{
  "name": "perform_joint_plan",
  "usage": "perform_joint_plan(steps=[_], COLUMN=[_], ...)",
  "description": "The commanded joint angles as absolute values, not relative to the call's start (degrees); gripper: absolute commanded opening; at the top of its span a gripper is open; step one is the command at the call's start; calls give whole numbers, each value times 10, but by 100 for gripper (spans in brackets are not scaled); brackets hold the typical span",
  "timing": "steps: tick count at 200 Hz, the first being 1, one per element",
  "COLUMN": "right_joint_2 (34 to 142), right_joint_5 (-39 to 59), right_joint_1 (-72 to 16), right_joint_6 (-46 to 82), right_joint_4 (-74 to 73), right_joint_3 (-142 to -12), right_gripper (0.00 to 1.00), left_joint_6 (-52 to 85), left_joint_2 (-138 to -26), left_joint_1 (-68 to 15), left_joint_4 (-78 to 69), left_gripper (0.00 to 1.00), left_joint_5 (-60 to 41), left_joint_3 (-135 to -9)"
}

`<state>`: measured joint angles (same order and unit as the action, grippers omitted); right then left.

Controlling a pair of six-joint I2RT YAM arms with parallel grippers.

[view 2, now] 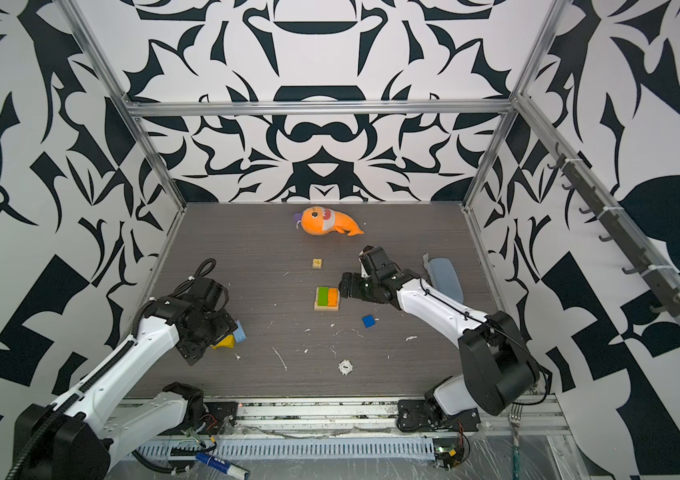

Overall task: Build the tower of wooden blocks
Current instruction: 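Lower the left gripper around the yellow block beside the light-blue bar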

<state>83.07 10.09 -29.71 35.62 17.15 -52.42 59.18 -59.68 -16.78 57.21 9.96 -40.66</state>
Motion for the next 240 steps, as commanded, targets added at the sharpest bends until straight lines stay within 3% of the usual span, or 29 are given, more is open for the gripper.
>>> perform_joint_plan(steps=[1, 55, 87, 114, 240], right_joint_2=[820, 820, 813, 809, 796], right_joint_5=[102, 103, 105, 102, 101], right_joint_1=[-299, -299, -299, -299, -300], right_joint_6=[359, 361, 362, 360, 362], right_joint_4=[172, 173, 173, 173, 176], right_joint_3=[-525, -519, -510, -505, -496], right_gripper=[90, 89, 88, 88, 87], left_joint_6=[644, 758, 826, 854, 784], left_joint_2=[-608, -631, -600, -570, -642], left_joint_1=[-157, -156, -155, -154, -73], left_joint_4=[567, 520, 517, 524, 482], left_gripper=[92, 86, 76, 74, 70], left_joint_5=[84, 54, 72, 84, 17], left_joint_3=[-394, -382, -363, -350, -353])
